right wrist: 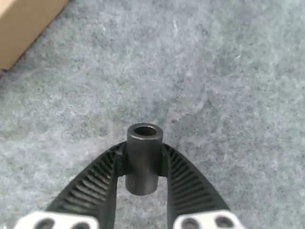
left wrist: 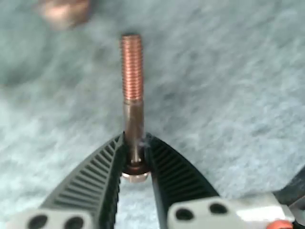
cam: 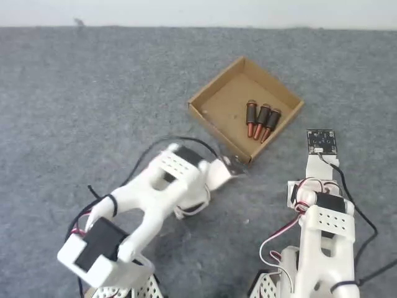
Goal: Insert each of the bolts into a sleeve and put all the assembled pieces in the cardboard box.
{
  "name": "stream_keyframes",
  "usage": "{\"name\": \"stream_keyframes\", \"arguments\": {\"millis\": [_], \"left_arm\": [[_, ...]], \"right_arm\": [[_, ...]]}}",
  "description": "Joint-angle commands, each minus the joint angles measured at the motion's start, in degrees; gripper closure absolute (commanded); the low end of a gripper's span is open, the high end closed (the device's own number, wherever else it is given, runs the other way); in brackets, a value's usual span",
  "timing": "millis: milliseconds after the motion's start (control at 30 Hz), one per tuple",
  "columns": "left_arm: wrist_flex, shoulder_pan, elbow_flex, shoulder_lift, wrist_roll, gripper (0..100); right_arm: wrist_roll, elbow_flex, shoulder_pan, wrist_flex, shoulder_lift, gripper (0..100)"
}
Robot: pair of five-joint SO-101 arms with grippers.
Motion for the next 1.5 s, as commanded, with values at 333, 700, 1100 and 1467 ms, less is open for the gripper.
{"name": "stream_keyframes", "arguments": {"millis": [333,700,1100,1467], "left_arm": [[16.6,-8.8,-14.4,0.2,-33.9,92],[12.7,-13.9,-18.5,0.1,-31.5,84],[5.4,-1.3,-6.6,-0.5,14.0,99],[-11.1,-6.9,3.4,0.0,20.7,99]], "right_arm": [[0.8,-0.4,0.0,-1.1,-1.9,99.1],[1.0,-0.2,0.0,-2.2,-1.9,99.1],[1.0,-0.2,-1.0,-2.2,-1.9,99.1],[1.0,-0.2,-1.2,-2.2,-1.9,99.1]]}}
